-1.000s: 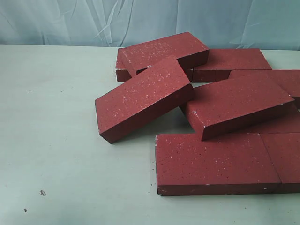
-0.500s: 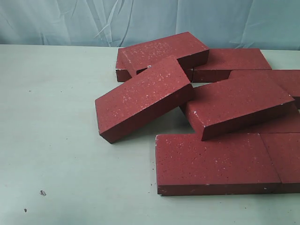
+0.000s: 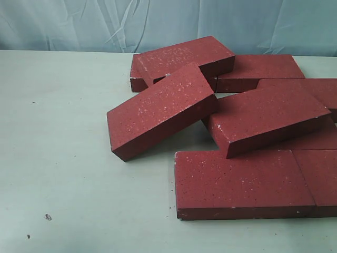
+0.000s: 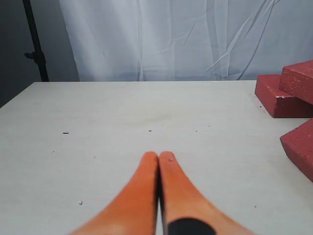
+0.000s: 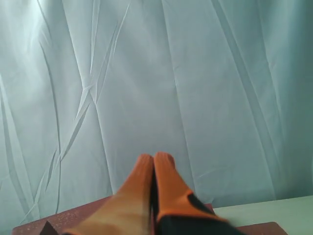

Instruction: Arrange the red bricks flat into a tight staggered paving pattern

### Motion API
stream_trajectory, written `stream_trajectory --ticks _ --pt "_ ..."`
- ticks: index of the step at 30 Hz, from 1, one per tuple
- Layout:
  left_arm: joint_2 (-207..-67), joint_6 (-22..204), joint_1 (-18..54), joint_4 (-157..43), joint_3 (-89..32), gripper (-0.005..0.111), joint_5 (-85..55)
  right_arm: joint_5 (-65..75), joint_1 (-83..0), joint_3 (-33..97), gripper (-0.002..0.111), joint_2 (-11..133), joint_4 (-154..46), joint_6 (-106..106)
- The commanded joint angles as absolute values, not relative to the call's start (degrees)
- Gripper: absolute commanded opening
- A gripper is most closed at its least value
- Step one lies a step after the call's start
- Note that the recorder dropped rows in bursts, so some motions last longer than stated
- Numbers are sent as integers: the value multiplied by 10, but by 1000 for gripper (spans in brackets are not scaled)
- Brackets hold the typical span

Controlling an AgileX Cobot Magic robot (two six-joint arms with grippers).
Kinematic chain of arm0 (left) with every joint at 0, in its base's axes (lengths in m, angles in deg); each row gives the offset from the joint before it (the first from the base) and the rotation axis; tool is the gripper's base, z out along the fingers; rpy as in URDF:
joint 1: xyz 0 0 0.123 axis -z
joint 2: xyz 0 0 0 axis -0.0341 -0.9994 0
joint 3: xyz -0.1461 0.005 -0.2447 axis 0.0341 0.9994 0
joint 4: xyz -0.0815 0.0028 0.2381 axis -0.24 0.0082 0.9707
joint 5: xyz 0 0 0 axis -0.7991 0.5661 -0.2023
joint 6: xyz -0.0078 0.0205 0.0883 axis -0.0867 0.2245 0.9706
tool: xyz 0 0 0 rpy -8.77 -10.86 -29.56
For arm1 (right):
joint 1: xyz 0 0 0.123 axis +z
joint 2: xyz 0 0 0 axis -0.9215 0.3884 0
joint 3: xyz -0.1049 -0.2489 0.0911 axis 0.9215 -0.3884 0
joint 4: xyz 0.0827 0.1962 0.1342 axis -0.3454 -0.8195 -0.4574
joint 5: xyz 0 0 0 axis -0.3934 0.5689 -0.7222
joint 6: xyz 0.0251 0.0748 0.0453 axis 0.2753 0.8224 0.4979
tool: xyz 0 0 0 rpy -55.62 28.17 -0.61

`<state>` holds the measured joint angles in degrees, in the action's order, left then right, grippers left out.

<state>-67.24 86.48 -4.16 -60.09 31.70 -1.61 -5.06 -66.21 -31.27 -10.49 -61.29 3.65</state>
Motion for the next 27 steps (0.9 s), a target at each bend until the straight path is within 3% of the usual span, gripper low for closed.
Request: stream_trajectory --ticks 1,17,27 --pt "-669 861 -44 -597 320 0 -15 -63 -665 -316 -1 -109 -612 36" --pt "-669 861 -44 -597 320 0 -15 -75 -665 -276 -1 -104 -613 35" --pt "-669 861 -44 -597 320 0 -15 -28 -665 -146 -1 24 -608 35"
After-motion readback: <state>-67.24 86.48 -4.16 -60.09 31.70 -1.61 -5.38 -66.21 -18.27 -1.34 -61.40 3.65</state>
